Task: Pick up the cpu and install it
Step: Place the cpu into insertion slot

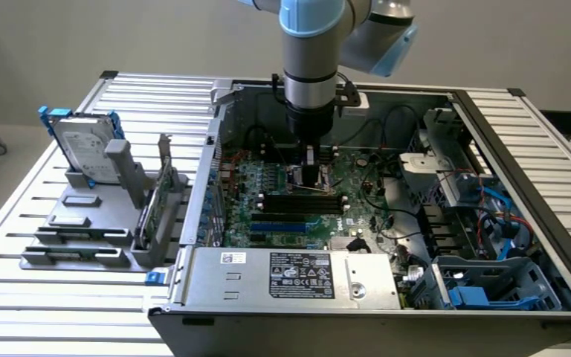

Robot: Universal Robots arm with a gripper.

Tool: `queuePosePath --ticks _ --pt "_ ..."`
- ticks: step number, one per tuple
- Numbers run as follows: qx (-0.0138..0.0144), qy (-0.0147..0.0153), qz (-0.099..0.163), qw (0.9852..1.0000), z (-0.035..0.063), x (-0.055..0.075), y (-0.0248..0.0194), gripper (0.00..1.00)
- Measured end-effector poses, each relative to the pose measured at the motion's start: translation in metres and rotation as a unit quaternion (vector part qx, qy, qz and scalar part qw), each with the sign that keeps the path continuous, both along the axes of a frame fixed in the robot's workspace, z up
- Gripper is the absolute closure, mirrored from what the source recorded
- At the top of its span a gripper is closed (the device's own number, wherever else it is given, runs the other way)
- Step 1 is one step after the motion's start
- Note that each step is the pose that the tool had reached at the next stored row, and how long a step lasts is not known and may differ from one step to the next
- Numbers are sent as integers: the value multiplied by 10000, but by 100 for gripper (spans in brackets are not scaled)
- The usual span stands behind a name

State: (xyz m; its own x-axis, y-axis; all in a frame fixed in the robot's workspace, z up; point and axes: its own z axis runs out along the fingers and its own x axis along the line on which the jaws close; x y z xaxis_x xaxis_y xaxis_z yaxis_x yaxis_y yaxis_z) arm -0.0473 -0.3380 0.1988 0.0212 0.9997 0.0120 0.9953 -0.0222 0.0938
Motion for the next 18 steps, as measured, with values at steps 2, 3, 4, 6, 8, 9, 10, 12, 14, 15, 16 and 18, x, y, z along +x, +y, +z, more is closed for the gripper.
queuePosePath --ticks 2,3,4,6,8,9,10,12,14,15,16,18 --pt "-1 -8 0 10000 -8 0 5 40" --pt "-3 -11 0 10000 -11 0 6 40" --pt "-6 -15 0 10000 -13 0 8 40" --pt "-14 -20 1 10000 -16 0 10 40" --pt "-30 -27 0 10000 -18 0 11 40" --pt "-41 -31 0 10000 -20 0 11 40" --pt "-53 -36 0 10000 -21 0 11 40" --pt "-69 -43 1 10000 -22 0 11 40" --pt "-76 -47 0 10000 -23 0 12 40" --pt "-78 -49 0 10000 -24 0 12 40" --pt "-79 -49 0 10000 -24 0 13 40" --pt "-80 -49 1 10000 -23 0 13 40"
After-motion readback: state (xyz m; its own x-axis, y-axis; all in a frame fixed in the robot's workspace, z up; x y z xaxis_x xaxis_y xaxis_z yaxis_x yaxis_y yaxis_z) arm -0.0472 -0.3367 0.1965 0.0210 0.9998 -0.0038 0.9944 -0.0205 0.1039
